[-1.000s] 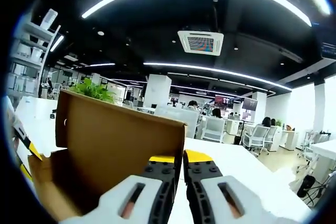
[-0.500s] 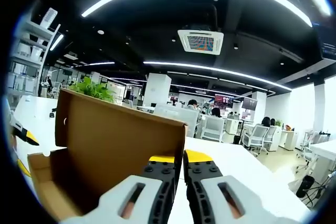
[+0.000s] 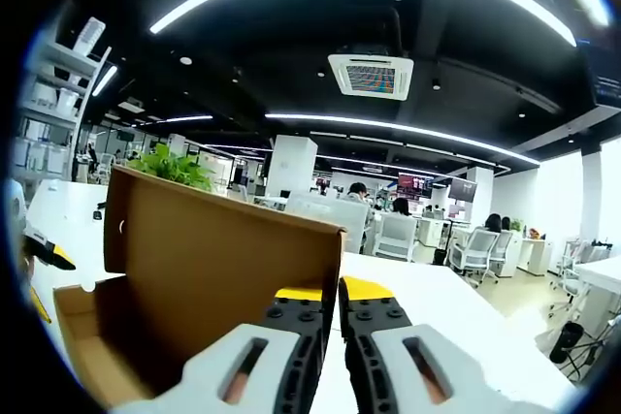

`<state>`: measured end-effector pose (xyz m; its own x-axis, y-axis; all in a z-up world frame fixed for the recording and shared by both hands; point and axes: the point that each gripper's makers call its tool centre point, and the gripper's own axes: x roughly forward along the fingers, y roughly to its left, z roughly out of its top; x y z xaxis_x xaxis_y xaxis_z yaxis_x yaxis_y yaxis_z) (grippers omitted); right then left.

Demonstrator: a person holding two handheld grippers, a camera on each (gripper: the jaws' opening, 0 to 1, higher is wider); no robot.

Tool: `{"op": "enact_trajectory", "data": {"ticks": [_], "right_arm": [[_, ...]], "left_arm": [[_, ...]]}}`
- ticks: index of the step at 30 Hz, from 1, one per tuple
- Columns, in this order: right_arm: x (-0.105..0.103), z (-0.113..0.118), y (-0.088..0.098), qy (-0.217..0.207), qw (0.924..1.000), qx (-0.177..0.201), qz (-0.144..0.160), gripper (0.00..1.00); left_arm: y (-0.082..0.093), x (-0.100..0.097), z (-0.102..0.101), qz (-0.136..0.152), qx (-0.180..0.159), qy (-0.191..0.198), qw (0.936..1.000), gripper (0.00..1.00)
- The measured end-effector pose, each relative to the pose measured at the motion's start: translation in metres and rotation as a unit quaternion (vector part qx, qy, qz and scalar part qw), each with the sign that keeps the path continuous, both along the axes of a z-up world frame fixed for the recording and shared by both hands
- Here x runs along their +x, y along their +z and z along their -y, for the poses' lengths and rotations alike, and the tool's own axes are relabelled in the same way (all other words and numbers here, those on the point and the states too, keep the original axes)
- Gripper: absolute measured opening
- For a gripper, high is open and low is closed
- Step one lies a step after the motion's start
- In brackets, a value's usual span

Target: Operate the shoe box by opening the lid, removing the specified soft item, and placing it in the target area until the item is outside and the box remains undamaged.

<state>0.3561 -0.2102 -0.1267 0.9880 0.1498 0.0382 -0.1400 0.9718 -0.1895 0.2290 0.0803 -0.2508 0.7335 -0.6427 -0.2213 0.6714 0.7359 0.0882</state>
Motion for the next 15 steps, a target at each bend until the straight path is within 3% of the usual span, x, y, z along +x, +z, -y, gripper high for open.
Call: {"op": "enact_trajectory", "data": {"ticks": [2,6,9,15], "right_arm": [[0.0001,0.0001,0.0000,0.000,1.0000,0.000,0.000,0.03],[-0.0006,0.0000,0.0003,0.000,1.0000,0.000,0.000,0.02],[-0.0012,0.0001,0.0004,0.000,1.0000,0.001,0.001,0.02],[-0.0019,-0.0002,0.0009,0.001,1.0000,0.006,-0.001,0.03]], "left_arm": [[-0.0019,0.0021,-0.0030,0.011,0.009,0.009,0.9999,0.75],[-0.0021,-0.0005,-0.0023,0.013,-0.003,0.006,0.9999,0.63],[-0.0101,-0.0013,-0.0014,0.008,0.008,0.011,0.9999,0.53],[-0.0103,-0.0046,0.0040,-0.001,-0.002,0.004,1.0000,0.50]]}}
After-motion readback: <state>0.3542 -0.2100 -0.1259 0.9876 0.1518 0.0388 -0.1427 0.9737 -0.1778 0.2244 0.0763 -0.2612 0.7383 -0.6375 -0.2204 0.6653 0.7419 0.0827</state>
